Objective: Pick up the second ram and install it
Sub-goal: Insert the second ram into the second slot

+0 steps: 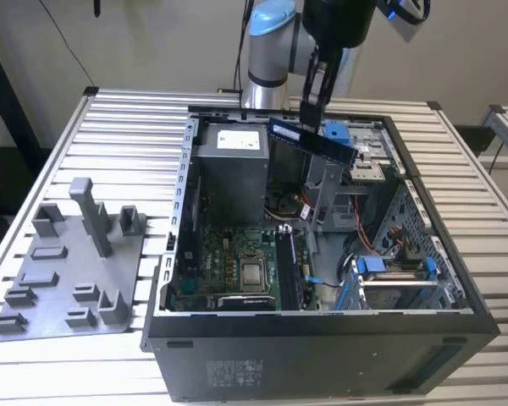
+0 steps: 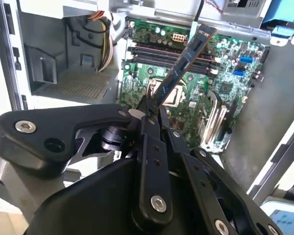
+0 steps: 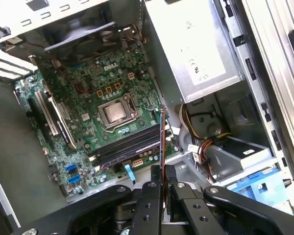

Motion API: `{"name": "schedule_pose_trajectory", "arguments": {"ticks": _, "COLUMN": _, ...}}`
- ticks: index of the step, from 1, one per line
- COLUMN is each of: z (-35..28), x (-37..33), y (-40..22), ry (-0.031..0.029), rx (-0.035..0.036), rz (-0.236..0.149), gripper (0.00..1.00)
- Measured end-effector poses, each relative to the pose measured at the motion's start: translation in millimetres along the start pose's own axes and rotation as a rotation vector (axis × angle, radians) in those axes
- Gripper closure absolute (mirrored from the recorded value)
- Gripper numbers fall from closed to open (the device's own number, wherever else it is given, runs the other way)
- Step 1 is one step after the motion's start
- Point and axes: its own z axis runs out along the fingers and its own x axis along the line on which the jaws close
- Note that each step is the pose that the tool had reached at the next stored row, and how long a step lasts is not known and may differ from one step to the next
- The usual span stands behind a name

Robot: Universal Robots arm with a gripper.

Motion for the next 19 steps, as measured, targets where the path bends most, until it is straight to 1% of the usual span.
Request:
{"name": "schedule_pose_trajectory", "arguments": {"ticks": 9, "z": 0.2, "x": 0.0, "y": 0.0, "ry": -0.0065, "rx": 0.0080, "rz": 0.133, "gripper": 0.86}}
{"name": "schedule_pose_trajectory", "arguments": {"ticks": 19, "z": 0.3, "x": 0.0, "y": 0.0, "ry": -0.0132, "rx": 0.0161, "rz": 0.269, "gripper": 0.86}}
